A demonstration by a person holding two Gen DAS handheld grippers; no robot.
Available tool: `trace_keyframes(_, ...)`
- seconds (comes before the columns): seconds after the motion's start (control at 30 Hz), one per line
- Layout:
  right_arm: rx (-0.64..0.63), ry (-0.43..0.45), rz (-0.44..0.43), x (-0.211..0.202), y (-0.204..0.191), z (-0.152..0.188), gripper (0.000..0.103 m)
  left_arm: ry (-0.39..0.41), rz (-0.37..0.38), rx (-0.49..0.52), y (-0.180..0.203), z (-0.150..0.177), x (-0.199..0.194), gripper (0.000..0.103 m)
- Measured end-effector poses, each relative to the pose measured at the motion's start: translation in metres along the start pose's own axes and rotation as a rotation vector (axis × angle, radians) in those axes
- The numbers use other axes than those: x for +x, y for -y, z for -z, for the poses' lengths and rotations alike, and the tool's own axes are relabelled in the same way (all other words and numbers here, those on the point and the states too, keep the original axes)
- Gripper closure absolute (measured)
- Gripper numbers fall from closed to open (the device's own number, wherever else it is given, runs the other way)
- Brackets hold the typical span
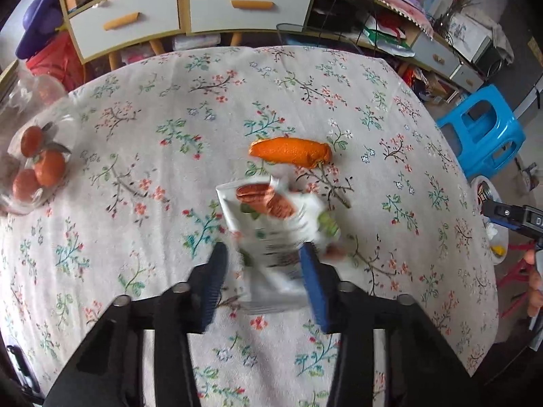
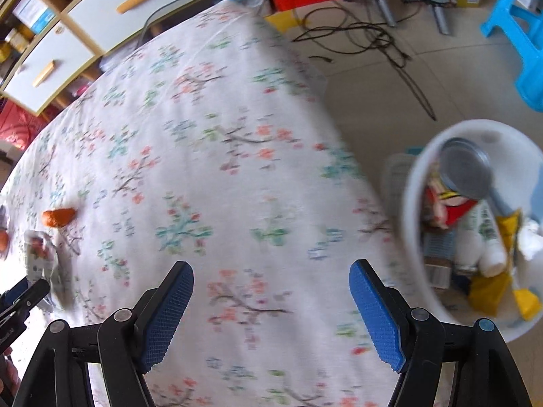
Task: Collect trash
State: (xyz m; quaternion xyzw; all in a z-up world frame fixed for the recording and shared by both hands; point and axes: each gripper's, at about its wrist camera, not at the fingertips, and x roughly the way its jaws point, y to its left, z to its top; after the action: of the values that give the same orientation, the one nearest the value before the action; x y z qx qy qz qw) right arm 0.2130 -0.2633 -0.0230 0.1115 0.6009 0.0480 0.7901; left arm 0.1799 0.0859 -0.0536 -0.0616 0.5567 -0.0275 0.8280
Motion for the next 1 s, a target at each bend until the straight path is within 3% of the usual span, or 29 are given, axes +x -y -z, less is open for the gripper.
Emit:
trace_keyframes(0.53,-0.144,-0.021,-0.13,0.049,-0.134,0.008,0.026,0.039,0.03,-0.23,-0.083,0.036,-0.055,0.059)
trace_keyframes(0.6,-0.159,-0.018,-0.181,0.057,-0.148,0.005,0.043,0.034,0.021,-0.257,-0.092,0.038,-0.056,0.053)
trace_keyframes(0.73,-0.165,-0.015,-0.257,0.071,-0.169,0.0,0.059,0.012,0.0,-0.303,-0.106,0.045,-0.053,0.03)
trace_keyframes(0.83,-0.191,-0.022,-0.288,0.084,-0.187,0.0,0.07,-0.003,0.002,-0.318,-0.109,0.047,-0.05,0.029)
trace_keyframes(0.93,-0.226,-0.011,-0.27,0.093,-0.198,0.003,0.091,-0.01,0.026,-0.338,-0.109,0.048,-0.049,0.029)
trace_keyframes(1.0,-0.224,0.003,-0.269,0.092,-0.197,0.002,0.095,-0.029,0.067,-0.383,-0.108,0.048,-0.046,0.029)
